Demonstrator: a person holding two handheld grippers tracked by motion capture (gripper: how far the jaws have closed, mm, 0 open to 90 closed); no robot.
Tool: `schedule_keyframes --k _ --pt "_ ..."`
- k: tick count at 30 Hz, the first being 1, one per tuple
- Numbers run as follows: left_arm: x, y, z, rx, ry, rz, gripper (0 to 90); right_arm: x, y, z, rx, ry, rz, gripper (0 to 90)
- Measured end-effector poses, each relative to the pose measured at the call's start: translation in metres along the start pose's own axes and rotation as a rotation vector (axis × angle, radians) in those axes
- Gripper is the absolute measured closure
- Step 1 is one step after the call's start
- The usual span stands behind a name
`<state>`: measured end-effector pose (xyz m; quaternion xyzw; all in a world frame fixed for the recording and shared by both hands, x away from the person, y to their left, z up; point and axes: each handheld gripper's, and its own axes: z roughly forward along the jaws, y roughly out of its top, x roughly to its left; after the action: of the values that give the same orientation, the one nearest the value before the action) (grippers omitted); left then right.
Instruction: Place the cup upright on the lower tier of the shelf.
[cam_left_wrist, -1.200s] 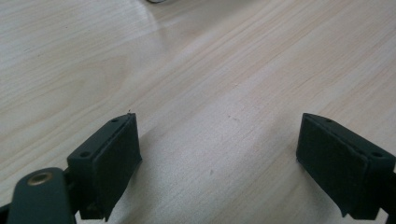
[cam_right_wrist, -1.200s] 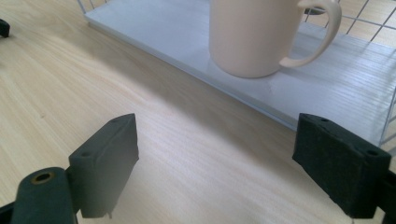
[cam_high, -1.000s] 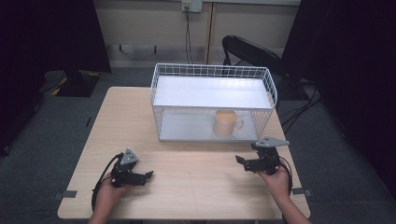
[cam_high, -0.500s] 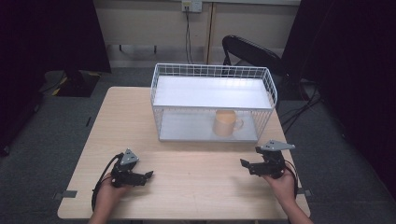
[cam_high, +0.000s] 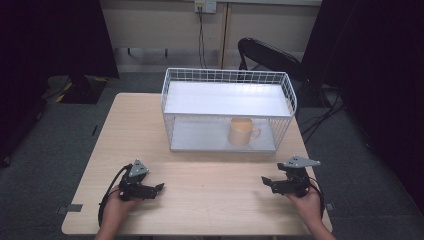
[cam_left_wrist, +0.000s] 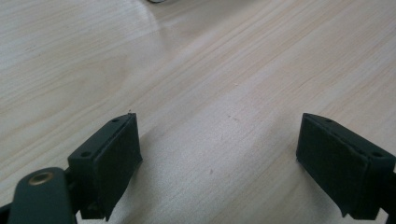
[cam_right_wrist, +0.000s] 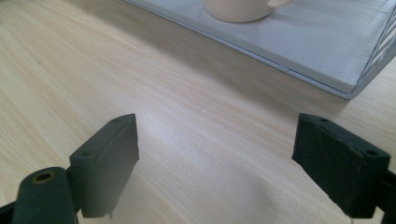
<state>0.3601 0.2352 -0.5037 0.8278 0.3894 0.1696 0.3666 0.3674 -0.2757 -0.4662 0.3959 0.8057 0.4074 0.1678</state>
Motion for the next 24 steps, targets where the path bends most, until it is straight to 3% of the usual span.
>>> schedule_keyframes --k 24 --pt "-0.001 0.000 0.000 0.000 0.002 -0.004 13.4 -0.004 -0.026 0.001 0.050 -0.007 -0.027 13.7"
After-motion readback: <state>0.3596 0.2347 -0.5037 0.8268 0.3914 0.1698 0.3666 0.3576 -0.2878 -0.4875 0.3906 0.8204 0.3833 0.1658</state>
